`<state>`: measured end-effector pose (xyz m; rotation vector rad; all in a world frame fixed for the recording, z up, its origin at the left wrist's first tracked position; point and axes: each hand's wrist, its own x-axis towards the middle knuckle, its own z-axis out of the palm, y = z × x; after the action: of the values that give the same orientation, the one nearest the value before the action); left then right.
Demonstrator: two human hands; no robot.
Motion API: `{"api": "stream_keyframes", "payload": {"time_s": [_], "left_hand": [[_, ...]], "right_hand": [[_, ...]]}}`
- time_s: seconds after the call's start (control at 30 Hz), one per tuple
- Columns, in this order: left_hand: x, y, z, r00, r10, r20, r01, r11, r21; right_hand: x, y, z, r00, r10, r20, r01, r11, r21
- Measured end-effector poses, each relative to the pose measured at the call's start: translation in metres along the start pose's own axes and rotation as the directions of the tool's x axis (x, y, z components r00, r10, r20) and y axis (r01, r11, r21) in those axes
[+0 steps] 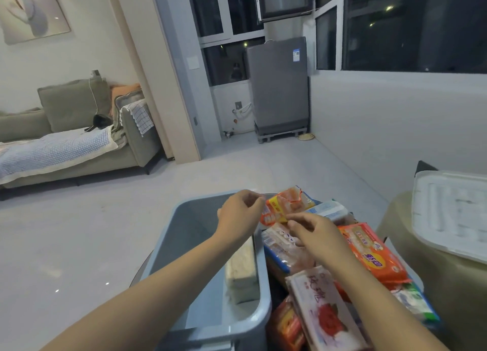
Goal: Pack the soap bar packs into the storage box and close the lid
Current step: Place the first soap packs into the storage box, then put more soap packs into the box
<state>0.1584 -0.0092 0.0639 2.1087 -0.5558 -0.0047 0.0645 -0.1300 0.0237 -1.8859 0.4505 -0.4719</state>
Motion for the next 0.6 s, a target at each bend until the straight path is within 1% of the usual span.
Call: {"api": "stream_keyframes", "payload": {"time_s": [0.07, 0.13, 0.23, 0.3, 0.37, 0.43, 0.6], "left_hand": [[0.009, 0.009, 0.007, 0.998, 0.048, 0.028, -0.05, 0.996, 0.071], [0.024, 0.016, 0.017, 0.992, 0.085, 0.095, -0.1, 0.981, 0.164], [0.051, 0.025, 0.037, 0.971, 0.044, 0.235, -0.105, 0.962, 0.251], [0.067, 0.029, 0.052, 0.959, -0.008, 0.283, -0.089, 0.941, 0.327], [0.082, 0.03, 0.064, 0.952, -0.072, 0.298, -0.058, 0.912, 0.405], [0.094, 0.029, 0.071, 0.953, -0.107, 0.284, -0.033, 0.893, 0.45], [0.116, 0.015, 0.078, 0.951, -0.183, 0.249, 0.049, 0.885, 0.462]], "right_hand": [[0.006, 0.006, -0.004, 0.999, -0.003, -0.034, 0.002, 0.999, -0.033], [0.012, 0.009, -0.006, 0.999, -0.021, -0.049, 0.019, 0.998, -0.053], [0.026, 0.017, -0.008, 0.998, -0.005, -0.058, 0.001, 0.998, -0.063], [0.036, 0.022, -0.01, 0.995, 0.041, -0.088, -0.044, 0.999, -0.029], [0.047, 0.029, -0.012, 0.988, 0.093, -0.126, -0.093, 0.996, 0.006], [0.057, 0.036, -0.013, 0.982, 0.133, -0.132, -0.13, 0.991, 0.033], [0.077, 0.051, -0.018, 0.968, 0.236, -0.087, -0.224, 0.966, 0.13]]}}
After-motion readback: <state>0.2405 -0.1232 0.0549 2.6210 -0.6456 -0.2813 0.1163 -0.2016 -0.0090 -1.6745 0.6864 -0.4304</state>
